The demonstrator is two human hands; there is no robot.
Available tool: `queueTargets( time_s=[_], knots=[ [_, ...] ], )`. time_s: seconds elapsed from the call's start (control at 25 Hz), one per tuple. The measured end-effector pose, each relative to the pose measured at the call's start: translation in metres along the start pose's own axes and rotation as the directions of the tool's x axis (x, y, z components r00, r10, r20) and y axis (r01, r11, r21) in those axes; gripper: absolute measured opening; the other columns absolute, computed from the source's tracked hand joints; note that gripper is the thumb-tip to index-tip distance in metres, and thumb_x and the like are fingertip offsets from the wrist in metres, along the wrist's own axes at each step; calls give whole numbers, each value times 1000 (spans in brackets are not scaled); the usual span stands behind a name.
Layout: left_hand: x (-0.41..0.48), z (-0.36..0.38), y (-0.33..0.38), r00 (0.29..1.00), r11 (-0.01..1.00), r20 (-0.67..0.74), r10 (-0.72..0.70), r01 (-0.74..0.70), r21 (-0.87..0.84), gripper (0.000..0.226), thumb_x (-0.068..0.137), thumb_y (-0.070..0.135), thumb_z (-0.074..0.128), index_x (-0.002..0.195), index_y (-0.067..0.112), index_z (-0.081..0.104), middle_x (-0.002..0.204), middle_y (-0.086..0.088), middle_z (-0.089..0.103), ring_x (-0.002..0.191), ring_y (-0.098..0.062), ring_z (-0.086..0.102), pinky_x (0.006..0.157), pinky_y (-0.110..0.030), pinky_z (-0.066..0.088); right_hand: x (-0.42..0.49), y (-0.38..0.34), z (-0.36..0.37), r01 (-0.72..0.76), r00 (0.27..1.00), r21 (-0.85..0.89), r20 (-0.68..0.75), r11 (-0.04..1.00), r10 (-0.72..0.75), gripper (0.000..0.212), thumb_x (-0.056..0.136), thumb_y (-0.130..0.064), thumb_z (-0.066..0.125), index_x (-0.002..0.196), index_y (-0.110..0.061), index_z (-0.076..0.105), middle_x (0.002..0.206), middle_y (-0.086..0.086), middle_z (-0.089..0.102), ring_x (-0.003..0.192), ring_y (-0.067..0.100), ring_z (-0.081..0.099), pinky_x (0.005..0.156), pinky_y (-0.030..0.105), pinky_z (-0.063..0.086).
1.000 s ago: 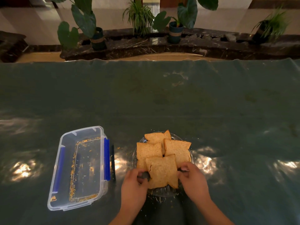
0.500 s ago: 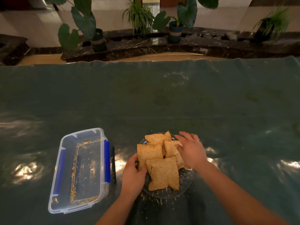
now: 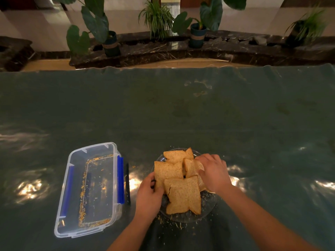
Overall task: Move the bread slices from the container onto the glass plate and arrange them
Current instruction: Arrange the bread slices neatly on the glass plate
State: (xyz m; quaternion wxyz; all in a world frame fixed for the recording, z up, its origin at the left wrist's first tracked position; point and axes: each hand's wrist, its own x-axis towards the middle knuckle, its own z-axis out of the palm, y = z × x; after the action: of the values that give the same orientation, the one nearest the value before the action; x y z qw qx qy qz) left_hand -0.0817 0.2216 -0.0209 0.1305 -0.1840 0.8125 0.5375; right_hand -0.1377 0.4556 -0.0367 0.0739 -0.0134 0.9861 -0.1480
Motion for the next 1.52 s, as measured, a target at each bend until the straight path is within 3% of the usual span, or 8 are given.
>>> queueTargets(
  time_s=[0.2,0.36,0.44,0.6,0.76,1.04,1.28,1.52],
  knots=[
    [-3,2,2,999,999,16,35,-35,-5,32,91,28,63,111,52,54,112,20,62,104,1,57,90,-33,51,12,-19,0,34,998,-16,57,999,-33,44,85,-52,53,127,-42,46,119,-4,47,116,20,38,100,44,36],
    [-4,3,4,999,999,18,37,-36,-15,37,89,26,66,100,58,53,104,25,62,96,8,58,79,-23,47,17,-21,0,-10,995,44,103,999,5,38,81,-58,55,116,-43,54,114,-7,46,113,17,39,99,42,33],
    [-3,2,2,999,999,18,34,-33,-15,35,87,26,67,104,54,56,101,26,62,94,11,57,74,-19,45,19,-21,-2,-24,992,94,124,995,12,33,80,-56,59,110,-42,55,112,-8,47,110,16,41,96,42,31],
    [-1,3,-4,1000,1000,24,7,-7,7,45,87,23,67,129,37,54,116,19,59,109,-2,55,92,-32,49,23,-24,-6,-84,989,163,137,983,62,21,83,-51,55,97,-37,63,102,-8,57,101,15,52,92,42,32],
    [0,4,-5,1000,1000,25,14,-15,22,49,86,25,68,132,36,53,121,17,60,113,-6,55,97,-37,49,36,-28,-10,-166,981,207,132,964,141,29,95,-34,42,92,-29,71,96,-3,60,95,20,61,89,41,37],
    [-1,4,-8,999,997,27,36,-38,63,49,88,26,67,132,39,50,113,23,54,102,6,51,83,-23,44,26,-28,-3,-89,990,115,117,989,75,31,96,-32,40,107,-23,67,112,-3,58,103,20,56,92,43,37],
    [-3,2,-6,998,996,41,52,-55,76,43,89,26,64,126,45,52,113,23,58,105,2,54,87,-26,46,19,-20,-8,-40,991,144,136,989,20,31,94,-27,45,121,-23,61,123,0,59,111,23,54,96,43,43],
    [-3,2,-7,997,993,45,58,-63,103,48,89,24,62,133,39,50,117,16,59,106,-1,56,87,-28,48,13,-17,-13,52,995,218,76,975,-70,27,89,-13,59,110,-26,69,108,-2,64,106,21,55,95,39,44]
  ],
)
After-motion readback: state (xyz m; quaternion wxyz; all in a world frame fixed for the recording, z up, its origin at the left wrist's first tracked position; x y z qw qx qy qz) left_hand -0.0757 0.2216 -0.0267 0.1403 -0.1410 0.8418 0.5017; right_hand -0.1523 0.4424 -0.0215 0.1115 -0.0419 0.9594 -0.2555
